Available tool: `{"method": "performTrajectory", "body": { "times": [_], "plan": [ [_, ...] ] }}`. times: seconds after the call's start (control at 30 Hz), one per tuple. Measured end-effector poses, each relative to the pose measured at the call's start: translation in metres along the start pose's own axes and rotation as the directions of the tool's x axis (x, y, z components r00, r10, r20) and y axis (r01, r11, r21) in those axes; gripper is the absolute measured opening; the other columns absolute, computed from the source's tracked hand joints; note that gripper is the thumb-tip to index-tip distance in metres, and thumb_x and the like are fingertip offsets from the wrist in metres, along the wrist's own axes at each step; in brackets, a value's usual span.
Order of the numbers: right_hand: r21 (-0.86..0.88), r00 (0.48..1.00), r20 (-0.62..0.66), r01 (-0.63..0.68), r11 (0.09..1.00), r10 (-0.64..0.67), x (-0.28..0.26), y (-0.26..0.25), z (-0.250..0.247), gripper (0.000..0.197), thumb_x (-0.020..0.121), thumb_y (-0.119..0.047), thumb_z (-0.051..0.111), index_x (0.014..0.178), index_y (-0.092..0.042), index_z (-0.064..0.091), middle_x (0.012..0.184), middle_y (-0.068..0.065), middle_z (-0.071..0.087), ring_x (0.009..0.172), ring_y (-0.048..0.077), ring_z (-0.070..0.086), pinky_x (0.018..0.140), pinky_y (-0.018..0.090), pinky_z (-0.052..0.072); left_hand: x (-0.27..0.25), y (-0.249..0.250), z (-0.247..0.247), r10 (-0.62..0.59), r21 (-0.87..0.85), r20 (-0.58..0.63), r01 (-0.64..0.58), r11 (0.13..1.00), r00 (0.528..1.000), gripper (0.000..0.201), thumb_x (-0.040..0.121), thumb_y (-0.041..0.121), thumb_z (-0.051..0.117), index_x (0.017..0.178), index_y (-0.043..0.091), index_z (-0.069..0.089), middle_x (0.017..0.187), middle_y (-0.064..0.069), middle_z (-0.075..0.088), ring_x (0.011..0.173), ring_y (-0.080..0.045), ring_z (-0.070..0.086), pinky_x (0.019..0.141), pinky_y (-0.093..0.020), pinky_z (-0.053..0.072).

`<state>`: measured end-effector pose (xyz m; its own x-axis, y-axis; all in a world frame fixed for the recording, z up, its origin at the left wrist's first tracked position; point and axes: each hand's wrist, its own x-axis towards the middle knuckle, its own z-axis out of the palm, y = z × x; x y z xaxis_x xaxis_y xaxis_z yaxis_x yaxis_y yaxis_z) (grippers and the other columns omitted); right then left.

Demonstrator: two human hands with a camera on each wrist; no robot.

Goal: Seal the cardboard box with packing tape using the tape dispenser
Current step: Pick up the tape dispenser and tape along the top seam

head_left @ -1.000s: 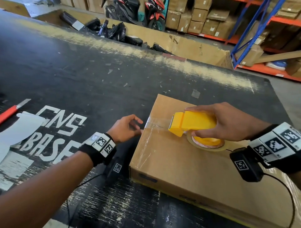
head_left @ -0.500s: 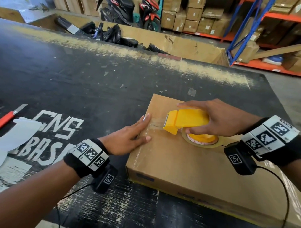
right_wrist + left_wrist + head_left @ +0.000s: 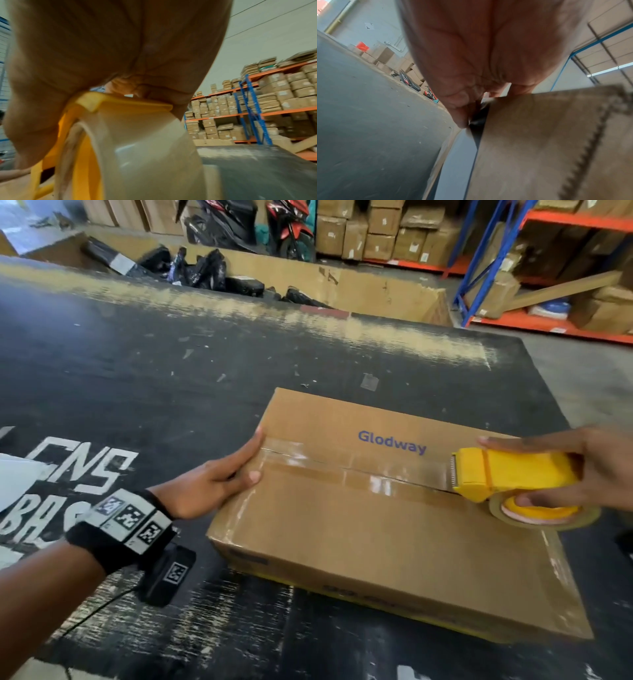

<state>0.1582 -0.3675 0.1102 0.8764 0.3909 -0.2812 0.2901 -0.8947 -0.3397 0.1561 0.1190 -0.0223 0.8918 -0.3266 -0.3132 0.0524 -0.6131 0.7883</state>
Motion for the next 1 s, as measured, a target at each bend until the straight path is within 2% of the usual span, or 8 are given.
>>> {"method": "performTrajectory", "body": {
  "times": [0.1, 0.2, 0.37, 0.43, 0.57, 0.73, 0.87, 1.0],
  "plan": [
    [0.014, 0.999, 0.009, -0.053, 0.999, 0.053, -0.026, 0.036, -0.005, 0.086, 0.055, -0.080, 0.077, 0.133, -0.075, 0.042, 0.106, -0.019, 0.075, 0.095, 0.010, 0.073, 0.081, 0.039, 0.060, -0.001, 0.003, 0.003, -0.028, -0.040, -0.015, 0.027, 0.999, 1.000, 0.067, 0.095, 0.053, 0.049, 0.146, 0.066, 0.008, 0.155, 0.025, 0.028, 0.121, 0.018, 0.040, 0.102, -0.009, 0.034],
    [-0.009, 0.999, -0.002, -0.036, 0.999, 0.036, -0.044, 0.069, -0.005, 0.086, 0.055, -0.083, 0.075, 0.134, -0.073, 0.043, 0.099, -0.012, 0.074, 0.091, 0.013, 0.071, 0.082, 0.041, 0.058, -0.002, 0.008, 0.004, -0.058, -0.003, -0.048, 0.058, 0.998, 0.997, 0.066, 0.089, 0.061, 0.048, 0.142, 0.070, 0.011, 0.159, 0.024, 0.022, 0.139, 0.001, 0.035, 0.112, -0.024, 0.027],
    [0.122, 1.000, -0.022, 0.011, 0.992, -0.008, -0.065, 0.104, 0.002, 0.085, 0.051, -0.081, 0.076, 0.130, -0.076, 0.045, 0.114, -0.040, 0.066, 0.105, -0.006, 0.064, 0.090, 0.022, 0.052, -0.008, 0.030, 0.012, -0.145, 0.171, -0.073, 0.155, 0.973, 0.987, 0.057, 0.092, 0.061, 0.041, 0.137, 0.078, 0.011, 0.157, 0.021, 0.025, 0.141, -0.009, 0.033, 0.115, -0.032, 0.026],
    [0.123, 1.000, -0.017, 0.022, 0.992, -0.020, -0.063, 0.115, 0.009, 0.086, 0.053, -0.083, 0.076, 0.133, -0.075, 0.043, 0.120, -0.036, 0.067, 0.112, 0.002, 0.066, 0.096, 0.035, 0.055, -0.006, 0.041, 0.013, -0.162, 0.351, -0.079, 0.179, 0.919, 0.984, 0.061, 0.096, 0.052, 0.037, 0.143, 0.070, 0.003, 0.162, 0.018, 0.014, 0.146, -0.008, 0.023, 0.118, -0.029, 0.017],
    [0.101, 0.999, -0.018, 0.044, 0.994, -0.042, -0.062, 0.129, 0.020, 0.080, 0.063, -0.075, 0.078, 0.134, -0.074, 0.042, 0.122, -0.027, 0.070, 0.108, 0.005, 0.068, 0.092, 0.036, 0.056, 0.010, 0.082, 0.028, -0.169, 0.679, -0.075, 0.174, 0.713, 0.983, 0.072, 0.102, 0.039, 0.039, 0.158, 0.035, -0.006, 0.168, -0.008, -0.018, 0.156, -0.023, -0.012, 0.124, -0.037, -0.003],
    [0.145, 0.996, -0.049, 0.085, 0.986, -0.078, -0.066, 0.144, 0.027, 0.084, 0.057, -0.083, 0.072, 0.135, -0.074, 0.041, 0.131, -0.019, 0.067, 0.113, 0.007, 0.065, 0.095, 0.039, 0.056, 0.036, 0.168, 0.121, 0.061, 0.724, 0.061, -0.087, 0.684, 0.996, 0.089, 0.094, 0.061, 0.037, 0.160, 0.023, -0.010, 0.169, -0.007, -0.016, 0.156, -0.021, -0.012, 0.125, -0.031, -0.001],
    [0.166, 0.992, -0.076, 0.116, 0.979, -0.104, -0.064, 0.155, 0.034, 0.087, 0.057, -0.087, 0.069, 0.137, -0.074, 0.039, 0.133, -0.028, 0.063, 0.120, 0.006, 0.061, 0.099, 0.043, 0.053, 0.064, 0.211, 0.194, 0.064, 0.753, 0.207, -0.201, 0.627, 0.976, 0.102, 0.089, 0.072, 0.037, 0.159, 0.019, -0.015, 0.167, -0.011, -0.020, 0.156, -0.023, -0.016, 0.127, -0.041, 0.001],
    [0.201, 0.988, -0.095, 0.142, 0.969, -0.125, -0.066, 0.158, 0.038, 0.085, 0.061, -0.081, 0.069, 0.139, -0.073, 0.037, 0.109, -0.048, 0.058, 0.103, -0.011, 0.057, 0.081, 0.017, 0.045, 0.081, 0.221, 0.218, 0.003, 0.783, 0.208, -0.168, 0.599, 0.978, 0.115, 0.081, 0.082, 0.038, 0.156, 0.019, -0.023, 0.166, -0.011, -0.025, 0.155, -0.025, -0.020, 0.127, -0.048, 0.000]
  ]
}}
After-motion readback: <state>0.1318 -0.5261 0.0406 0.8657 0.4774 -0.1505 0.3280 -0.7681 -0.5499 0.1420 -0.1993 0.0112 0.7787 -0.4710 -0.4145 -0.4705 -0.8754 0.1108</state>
